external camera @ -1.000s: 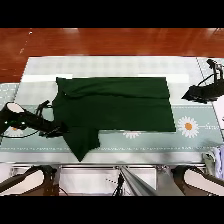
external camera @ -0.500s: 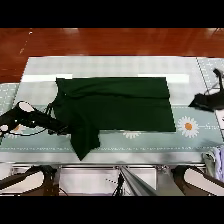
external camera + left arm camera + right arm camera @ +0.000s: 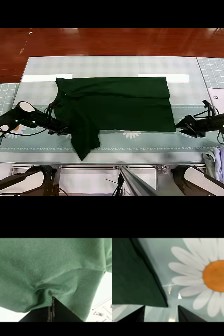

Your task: Fold the shirts.

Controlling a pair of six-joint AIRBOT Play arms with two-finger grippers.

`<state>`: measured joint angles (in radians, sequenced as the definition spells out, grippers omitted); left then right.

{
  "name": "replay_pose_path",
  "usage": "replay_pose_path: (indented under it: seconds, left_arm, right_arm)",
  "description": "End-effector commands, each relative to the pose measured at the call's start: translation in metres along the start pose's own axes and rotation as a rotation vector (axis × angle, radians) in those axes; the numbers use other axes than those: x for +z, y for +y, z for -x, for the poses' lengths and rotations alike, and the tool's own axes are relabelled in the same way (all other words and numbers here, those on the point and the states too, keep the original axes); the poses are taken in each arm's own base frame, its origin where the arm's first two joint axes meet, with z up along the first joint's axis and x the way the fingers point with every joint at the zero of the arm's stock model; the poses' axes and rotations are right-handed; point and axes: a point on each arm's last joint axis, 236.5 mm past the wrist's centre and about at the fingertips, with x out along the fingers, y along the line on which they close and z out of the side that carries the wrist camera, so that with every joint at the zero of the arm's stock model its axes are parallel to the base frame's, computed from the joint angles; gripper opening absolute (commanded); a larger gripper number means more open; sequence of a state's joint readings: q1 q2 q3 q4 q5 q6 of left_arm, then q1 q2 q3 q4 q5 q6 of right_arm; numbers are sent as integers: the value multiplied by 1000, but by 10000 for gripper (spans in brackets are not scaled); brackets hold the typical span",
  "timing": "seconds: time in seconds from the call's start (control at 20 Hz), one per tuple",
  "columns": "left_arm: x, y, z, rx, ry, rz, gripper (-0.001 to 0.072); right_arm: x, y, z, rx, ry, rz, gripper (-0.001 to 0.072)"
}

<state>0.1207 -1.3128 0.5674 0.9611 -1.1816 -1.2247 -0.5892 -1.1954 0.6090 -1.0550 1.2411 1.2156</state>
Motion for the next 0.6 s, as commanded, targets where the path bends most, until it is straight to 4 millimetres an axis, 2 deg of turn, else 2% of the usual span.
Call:
replay_pose_path:
  seconds: [0.0, 0.05, 0.1, 0.15, 0.2, 0.25, 0.35, 0.4, 0.5, 0.55]
  left_arm:
    - [2, 2, 0, 9, -8, -4, 31]
    - [2, 2, 0, 9, -8, -4, 31]
    - [2, 2, 0, 9, -9, -4, 31]
    - [3, 2, 1, 9, -11, -6, 30]
    - [5, 1, 2, 9, -14, -9, 31]
    - [8, 0, 4, 10, -23, -14, 31]
    - [25, -10, 21, 10, -80, -52, 30]
    - [38, -20, 37, 12, -128, -88, 31]
    - [75, -50, 88, 22, -289, -188, 30]
    - [94, -69, 121, 28, -383, -246, 31]
  right_arm:
    - [4, 17, -16, 20, -29, 18, 486]
    - [8, 22, -21, -1, -42, 34, 484]
    - [13, 28, -27, -22, -64, 31, 448]
    - [18, 34, -31, -32, -85, 24, 360]
    - [21, 41, -35, -33, -101, 28, 179]
    - [22, 49, -37, -21, -105, 43, 33]
    - [27, 70, -26, 19, -111, 130, 23]
    - [36, 83, -11, 35, -138, 195, 23]
    - [69, 115, 36, 48, -294, 295, 22]
    - [89, 135, 62, 68, -400, 316, 22]
